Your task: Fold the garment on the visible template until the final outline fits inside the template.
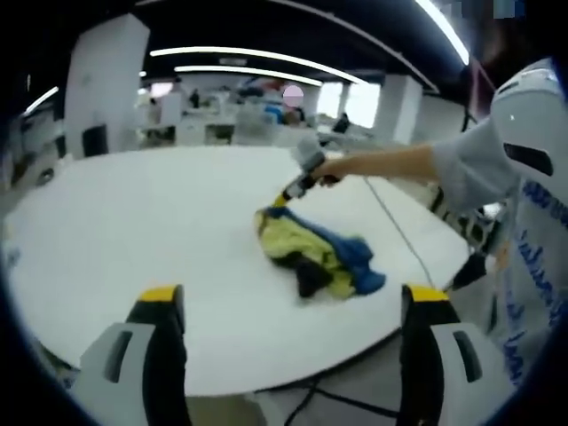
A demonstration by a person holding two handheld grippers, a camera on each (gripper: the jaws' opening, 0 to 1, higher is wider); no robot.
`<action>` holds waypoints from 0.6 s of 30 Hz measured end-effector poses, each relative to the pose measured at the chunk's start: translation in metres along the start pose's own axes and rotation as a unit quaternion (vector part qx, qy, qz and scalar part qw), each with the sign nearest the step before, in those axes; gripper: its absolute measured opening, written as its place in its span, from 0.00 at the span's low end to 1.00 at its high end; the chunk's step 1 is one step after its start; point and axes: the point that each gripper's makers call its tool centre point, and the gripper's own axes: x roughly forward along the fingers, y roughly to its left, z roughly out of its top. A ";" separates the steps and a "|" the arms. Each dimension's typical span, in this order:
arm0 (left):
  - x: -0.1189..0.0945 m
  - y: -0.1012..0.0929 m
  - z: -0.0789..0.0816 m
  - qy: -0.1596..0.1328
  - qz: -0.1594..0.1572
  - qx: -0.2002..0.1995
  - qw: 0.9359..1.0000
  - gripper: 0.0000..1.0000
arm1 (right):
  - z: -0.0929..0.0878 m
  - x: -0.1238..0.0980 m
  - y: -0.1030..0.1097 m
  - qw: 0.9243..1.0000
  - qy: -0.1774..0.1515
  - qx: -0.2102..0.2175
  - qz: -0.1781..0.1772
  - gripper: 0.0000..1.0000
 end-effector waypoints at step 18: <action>0.004 0.003 -0.014 0.009 0.011 -0.028 1.000 0.94 | -0.002 0.033 -0.016 0.999 0.044 -0.031 0.005 0.20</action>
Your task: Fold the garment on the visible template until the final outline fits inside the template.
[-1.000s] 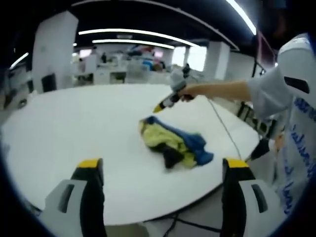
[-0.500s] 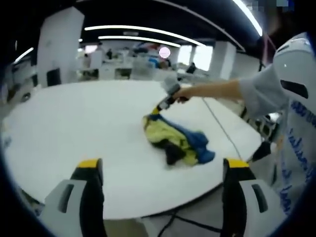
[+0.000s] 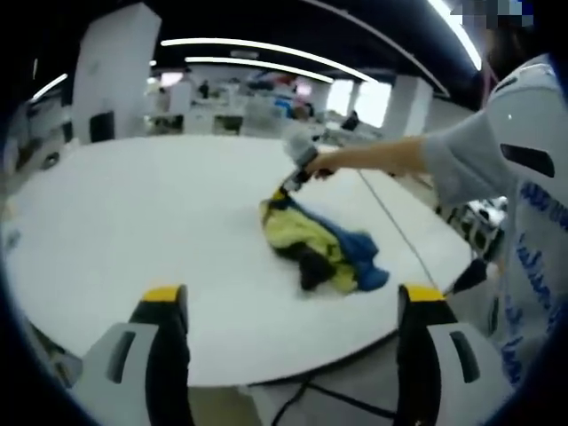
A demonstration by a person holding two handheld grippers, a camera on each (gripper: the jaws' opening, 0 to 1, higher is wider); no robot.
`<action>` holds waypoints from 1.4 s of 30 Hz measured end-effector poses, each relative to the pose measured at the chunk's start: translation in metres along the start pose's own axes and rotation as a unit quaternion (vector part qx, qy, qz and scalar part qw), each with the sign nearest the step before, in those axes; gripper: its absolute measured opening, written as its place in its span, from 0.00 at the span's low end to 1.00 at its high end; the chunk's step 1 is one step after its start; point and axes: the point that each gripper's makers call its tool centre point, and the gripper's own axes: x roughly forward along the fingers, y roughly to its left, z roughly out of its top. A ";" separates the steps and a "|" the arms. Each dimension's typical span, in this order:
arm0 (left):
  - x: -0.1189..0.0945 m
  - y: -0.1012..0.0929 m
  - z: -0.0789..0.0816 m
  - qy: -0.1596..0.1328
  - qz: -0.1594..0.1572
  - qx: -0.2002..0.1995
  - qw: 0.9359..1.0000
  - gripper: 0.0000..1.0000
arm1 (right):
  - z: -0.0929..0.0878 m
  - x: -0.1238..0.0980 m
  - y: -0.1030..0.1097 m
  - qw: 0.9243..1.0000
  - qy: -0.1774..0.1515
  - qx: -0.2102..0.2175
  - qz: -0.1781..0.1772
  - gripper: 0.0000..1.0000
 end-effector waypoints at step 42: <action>-0.001 0.003 -0.005 0.008 0.015 -0.015 1.000 0.98 | -0.004 0.007 0.008 0.999 0.013 -0.032 0.001 0.03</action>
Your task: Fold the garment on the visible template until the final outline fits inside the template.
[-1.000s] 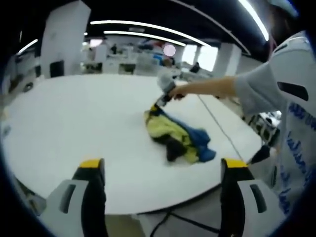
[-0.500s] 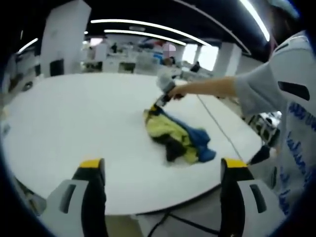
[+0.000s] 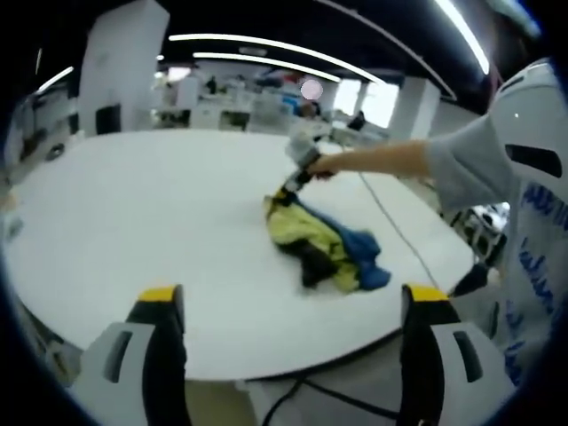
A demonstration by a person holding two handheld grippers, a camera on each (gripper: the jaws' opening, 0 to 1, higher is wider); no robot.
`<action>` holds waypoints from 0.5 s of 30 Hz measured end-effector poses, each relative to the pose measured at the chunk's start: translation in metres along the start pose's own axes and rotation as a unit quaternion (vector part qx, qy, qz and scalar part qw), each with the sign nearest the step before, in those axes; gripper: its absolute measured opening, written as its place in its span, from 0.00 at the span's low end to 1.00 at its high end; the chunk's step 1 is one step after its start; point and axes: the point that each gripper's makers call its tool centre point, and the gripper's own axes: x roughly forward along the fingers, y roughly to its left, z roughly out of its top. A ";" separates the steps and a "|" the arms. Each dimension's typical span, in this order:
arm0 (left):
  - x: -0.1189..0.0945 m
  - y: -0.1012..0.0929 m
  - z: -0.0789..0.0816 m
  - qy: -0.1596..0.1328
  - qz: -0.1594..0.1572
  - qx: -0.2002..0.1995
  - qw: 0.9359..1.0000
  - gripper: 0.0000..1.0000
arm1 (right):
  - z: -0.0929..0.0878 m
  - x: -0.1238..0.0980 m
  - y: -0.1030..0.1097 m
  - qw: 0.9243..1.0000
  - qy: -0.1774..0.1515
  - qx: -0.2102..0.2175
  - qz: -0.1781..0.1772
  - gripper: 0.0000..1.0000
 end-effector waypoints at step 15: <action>-0.009 -0.006 0.010 -0.022 -0.003 0.008 1.000 0.98 | 0.010 -0.040 0.011 0.999 -0.037 -0.002 0.002 0.02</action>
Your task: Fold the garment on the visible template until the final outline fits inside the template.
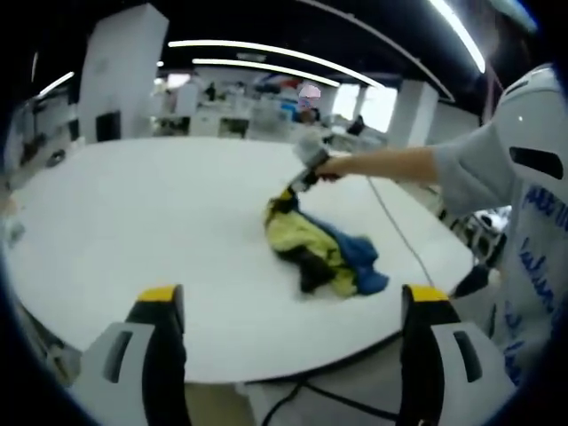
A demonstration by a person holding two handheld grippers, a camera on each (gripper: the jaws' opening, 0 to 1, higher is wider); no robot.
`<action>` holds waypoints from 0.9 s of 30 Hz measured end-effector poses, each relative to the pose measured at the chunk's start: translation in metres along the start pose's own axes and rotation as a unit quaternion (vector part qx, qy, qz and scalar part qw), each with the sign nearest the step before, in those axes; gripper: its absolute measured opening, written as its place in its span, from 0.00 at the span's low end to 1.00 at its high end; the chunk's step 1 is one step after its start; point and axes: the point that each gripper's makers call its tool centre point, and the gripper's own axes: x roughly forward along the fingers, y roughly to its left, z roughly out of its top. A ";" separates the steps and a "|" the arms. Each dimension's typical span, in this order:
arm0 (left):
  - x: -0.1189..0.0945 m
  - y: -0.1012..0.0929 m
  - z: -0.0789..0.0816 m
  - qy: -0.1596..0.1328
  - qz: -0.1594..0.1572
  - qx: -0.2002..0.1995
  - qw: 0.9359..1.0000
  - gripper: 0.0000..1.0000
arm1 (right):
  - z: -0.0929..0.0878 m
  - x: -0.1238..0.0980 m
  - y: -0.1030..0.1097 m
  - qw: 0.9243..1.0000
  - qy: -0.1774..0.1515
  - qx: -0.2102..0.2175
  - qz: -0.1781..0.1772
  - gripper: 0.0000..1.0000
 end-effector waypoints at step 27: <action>-0.009 -0.019 0.019 -0.035 -0.020 0.035 0.999 0.98 | 0.049 -0.117 0.049 0.992 -0.117 -0.046 0.004 0.02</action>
